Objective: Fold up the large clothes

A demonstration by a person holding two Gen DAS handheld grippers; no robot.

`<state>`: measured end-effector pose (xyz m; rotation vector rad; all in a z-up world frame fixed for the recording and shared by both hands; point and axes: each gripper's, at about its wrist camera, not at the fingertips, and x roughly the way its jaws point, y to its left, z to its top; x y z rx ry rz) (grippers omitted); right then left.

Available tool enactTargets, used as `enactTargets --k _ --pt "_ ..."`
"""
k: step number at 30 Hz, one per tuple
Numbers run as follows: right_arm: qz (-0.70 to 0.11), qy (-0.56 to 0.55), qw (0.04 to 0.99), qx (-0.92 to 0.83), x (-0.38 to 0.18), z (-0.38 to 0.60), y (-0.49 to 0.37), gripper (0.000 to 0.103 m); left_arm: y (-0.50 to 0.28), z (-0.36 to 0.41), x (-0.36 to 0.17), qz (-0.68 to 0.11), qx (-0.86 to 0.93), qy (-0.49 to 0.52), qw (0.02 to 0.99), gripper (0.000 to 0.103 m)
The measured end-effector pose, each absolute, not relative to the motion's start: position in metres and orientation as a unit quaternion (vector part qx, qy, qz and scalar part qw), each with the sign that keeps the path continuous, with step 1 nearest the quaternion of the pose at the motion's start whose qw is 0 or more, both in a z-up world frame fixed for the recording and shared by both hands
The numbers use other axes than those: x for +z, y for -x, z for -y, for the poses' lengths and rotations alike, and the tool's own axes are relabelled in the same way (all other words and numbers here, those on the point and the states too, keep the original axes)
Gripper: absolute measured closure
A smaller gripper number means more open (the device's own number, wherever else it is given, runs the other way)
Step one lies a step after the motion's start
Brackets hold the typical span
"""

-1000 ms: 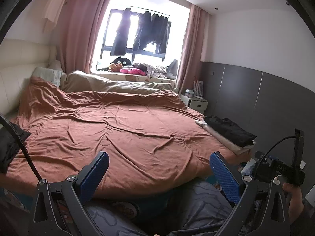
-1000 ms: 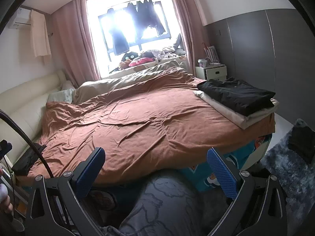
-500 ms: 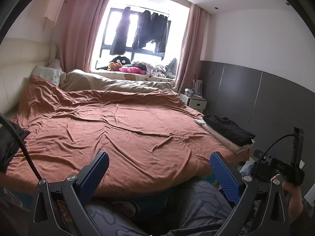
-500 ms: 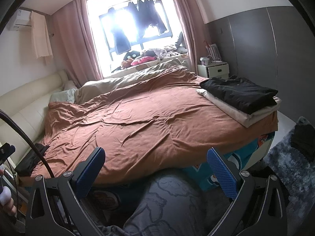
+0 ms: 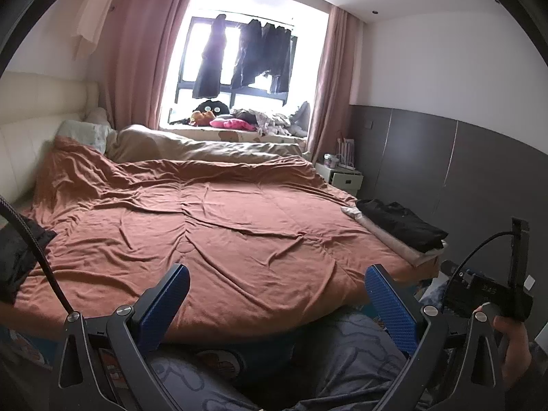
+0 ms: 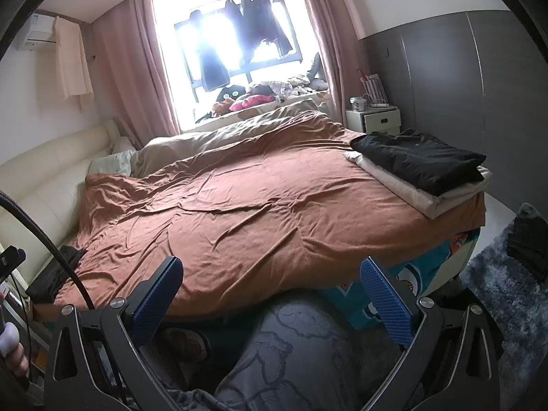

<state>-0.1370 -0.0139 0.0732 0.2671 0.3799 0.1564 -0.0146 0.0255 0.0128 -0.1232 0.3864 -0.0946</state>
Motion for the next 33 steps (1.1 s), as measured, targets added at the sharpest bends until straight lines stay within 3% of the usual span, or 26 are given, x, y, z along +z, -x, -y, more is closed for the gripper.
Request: enactTargets --k 33 --pt "-0.179 -0.127 0.973 0.076 0.0716 0.0211 0.1372 0.0 0.0164 -0.0257 0.0094 -0.195 -0.053 0.054 0.978 0.0"
